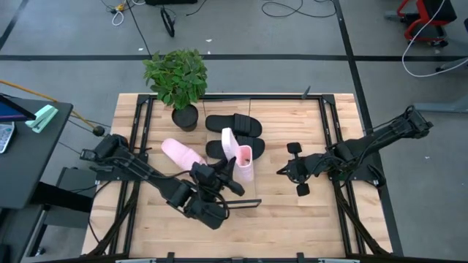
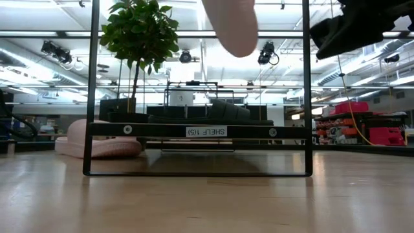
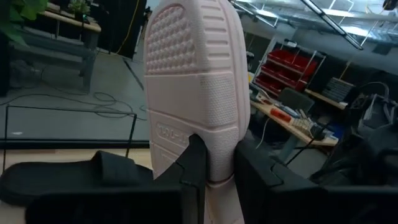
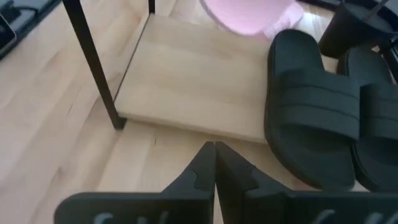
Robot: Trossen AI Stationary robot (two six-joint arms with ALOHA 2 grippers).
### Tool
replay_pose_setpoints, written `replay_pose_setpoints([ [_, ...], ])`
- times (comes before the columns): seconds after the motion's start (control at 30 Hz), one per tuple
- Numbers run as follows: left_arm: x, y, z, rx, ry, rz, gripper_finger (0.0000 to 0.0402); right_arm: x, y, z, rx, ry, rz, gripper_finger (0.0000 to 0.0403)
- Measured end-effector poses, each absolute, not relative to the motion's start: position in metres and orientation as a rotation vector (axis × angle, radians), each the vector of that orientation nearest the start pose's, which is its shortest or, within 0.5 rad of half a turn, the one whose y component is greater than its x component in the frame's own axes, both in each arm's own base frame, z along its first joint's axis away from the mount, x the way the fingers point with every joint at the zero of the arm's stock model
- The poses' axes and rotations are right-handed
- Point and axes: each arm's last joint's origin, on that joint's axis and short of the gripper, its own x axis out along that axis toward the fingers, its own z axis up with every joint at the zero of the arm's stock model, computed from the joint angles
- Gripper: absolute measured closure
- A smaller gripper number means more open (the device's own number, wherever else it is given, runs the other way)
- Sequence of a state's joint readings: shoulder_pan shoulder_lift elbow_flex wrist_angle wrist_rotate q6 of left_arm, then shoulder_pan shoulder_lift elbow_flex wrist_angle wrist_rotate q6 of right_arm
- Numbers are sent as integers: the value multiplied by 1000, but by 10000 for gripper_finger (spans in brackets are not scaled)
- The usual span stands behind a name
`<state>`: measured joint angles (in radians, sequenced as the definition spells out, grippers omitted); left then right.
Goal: Pick and place slides into the shelf
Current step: Put the bottom pink slipper on the shelf
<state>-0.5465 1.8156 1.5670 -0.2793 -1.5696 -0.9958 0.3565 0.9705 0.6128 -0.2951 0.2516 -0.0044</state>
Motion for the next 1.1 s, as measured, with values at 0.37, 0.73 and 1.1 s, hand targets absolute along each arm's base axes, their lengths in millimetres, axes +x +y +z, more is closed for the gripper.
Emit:
replay_pose_setpoints([
  [0.37, 362, -165, 333, -571, -339, 1033, 341, 177, 78, 260, -488, 359, 239, 393],
  [0.73, 383, -142, 354, -652, -339, 961, 342, 174, 89, 266, -1001, 221, 335, 360],
  [1.1, 384, -142, 384, -547, -351, 809, 342, 174, 83, 268, -1120, 292, 129, 215],
])
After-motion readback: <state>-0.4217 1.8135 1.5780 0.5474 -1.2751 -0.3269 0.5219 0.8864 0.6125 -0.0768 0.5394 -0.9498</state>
